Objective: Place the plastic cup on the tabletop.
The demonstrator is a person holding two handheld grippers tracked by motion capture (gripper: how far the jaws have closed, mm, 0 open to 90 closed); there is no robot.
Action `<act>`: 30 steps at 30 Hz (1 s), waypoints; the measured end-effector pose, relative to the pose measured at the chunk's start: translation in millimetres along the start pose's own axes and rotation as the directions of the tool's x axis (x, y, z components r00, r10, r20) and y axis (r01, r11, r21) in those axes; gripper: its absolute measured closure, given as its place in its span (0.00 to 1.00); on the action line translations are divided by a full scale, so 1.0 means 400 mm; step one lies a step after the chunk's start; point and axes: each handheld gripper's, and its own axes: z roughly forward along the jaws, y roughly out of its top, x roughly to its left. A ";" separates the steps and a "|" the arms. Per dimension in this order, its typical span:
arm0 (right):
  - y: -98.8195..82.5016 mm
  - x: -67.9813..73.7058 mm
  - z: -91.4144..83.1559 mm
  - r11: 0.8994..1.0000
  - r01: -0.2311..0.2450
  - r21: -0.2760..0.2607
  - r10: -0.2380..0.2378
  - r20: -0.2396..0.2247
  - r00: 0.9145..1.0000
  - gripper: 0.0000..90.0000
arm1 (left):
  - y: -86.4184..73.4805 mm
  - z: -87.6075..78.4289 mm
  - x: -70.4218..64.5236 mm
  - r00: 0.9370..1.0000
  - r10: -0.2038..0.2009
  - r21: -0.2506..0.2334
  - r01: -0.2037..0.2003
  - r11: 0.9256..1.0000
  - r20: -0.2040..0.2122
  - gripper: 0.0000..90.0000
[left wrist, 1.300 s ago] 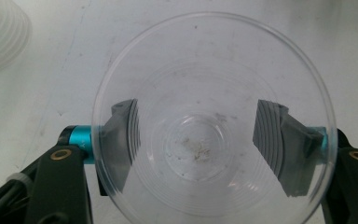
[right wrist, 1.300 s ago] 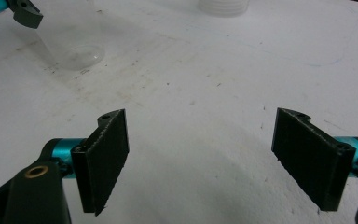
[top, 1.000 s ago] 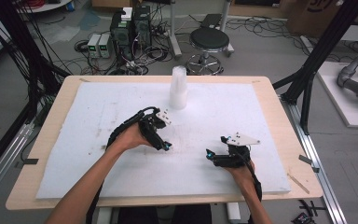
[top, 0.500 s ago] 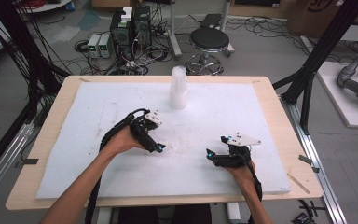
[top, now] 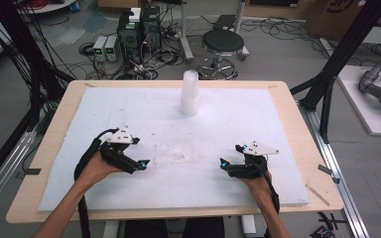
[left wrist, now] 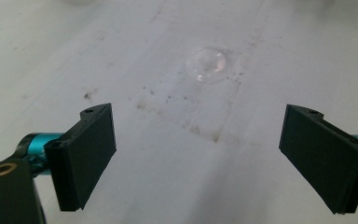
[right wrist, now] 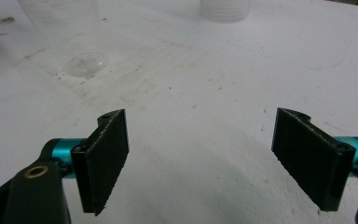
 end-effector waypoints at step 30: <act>-0.012 0.003 -0.022 0.995 0.002 -0.098 0.002 0.037 0.999 0.20 | -0.185 -0.089 -0.014 0.967 -0.198 -0.324 0.138 0.936 -0.160 0.14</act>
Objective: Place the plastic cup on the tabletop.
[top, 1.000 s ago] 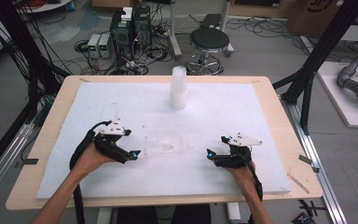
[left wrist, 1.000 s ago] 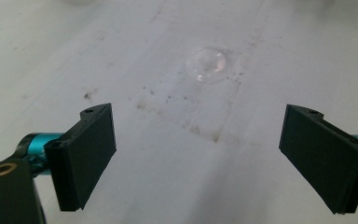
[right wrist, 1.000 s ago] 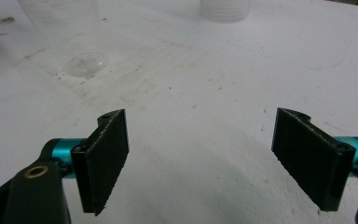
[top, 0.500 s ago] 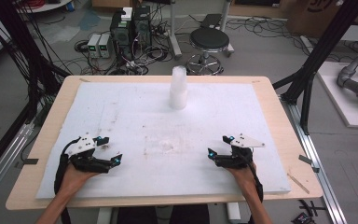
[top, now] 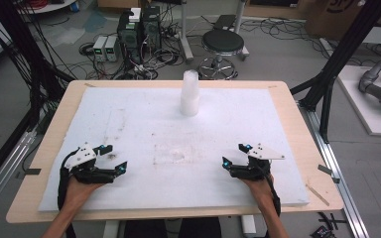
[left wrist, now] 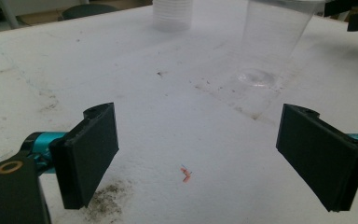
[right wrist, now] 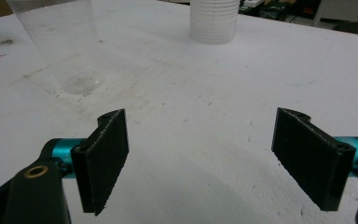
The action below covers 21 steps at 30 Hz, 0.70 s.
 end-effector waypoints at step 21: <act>-0.004 0.000 -0.010 0.999 -0.023 -0.023 0.023 0.011 1.000 0.20 | -0.005 -0.010 0.001 1.000 -0.013 -0.043 0.012 0.999 -0.004 0.14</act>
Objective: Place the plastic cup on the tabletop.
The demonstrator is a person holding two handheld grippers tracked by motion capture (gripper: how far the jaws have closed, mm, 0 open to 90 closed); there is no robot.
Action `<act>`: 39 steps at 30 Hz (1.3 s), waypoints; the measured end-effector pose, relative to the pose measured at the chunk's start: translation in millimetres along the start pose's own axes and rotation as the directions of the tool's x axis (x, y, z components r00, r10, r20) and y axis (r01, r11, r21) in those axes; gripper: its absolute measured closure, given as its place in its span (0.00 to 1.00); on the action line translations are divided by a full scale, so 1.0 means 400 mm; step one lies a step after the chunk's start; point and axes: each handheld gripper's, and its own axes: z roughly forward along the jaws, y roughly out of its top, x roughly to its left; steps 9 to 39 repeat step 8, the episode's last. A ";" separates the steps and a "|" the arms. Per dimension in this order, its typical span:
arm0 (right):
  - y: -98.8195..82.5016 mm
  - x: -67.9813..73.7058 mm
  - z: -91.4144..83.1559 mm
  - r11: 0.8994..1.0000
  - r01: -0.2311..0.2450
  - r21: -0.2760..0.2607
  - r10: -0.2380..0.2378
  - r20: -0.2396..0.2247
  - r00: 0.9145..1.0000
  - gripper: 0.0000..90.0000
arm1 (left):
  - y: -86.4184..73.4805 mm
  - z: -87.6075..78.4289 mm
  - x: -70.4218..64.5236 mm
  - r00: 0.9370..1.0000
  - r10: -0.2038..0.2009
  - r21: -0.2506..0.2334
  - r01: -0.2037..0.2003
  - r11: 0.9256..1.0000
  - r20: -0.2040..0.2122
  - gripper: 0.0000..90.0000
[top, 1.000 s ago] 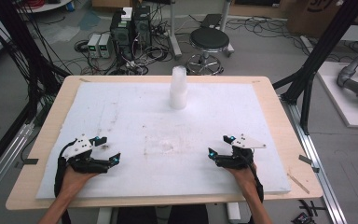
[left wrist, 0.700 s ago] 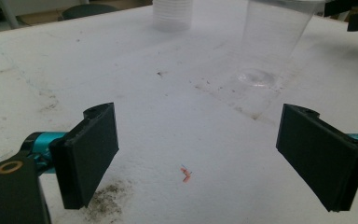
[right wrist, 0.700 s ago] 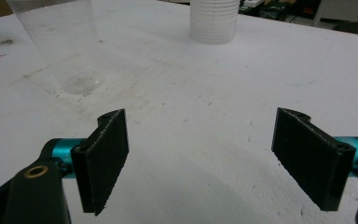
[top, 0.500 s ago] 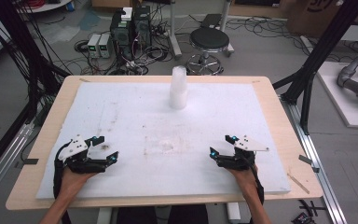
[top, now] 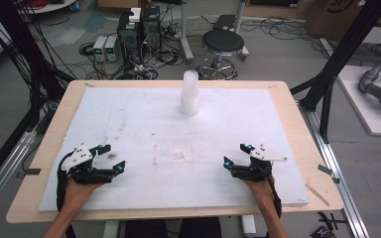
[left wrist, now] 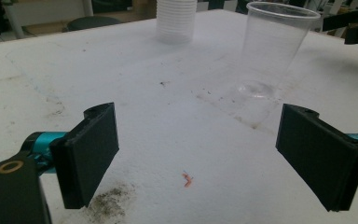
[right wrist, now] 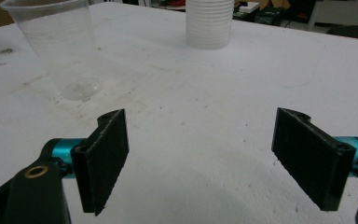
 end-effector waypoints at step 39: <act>-0.001 0.001 -0.001 1.000 0.006 -0.002 -0.006 0.012 1.000 0.20 | 0.000 0.000 -0.001 1.000 0.000 -0.001 0.000 1.000 -0.003 0.14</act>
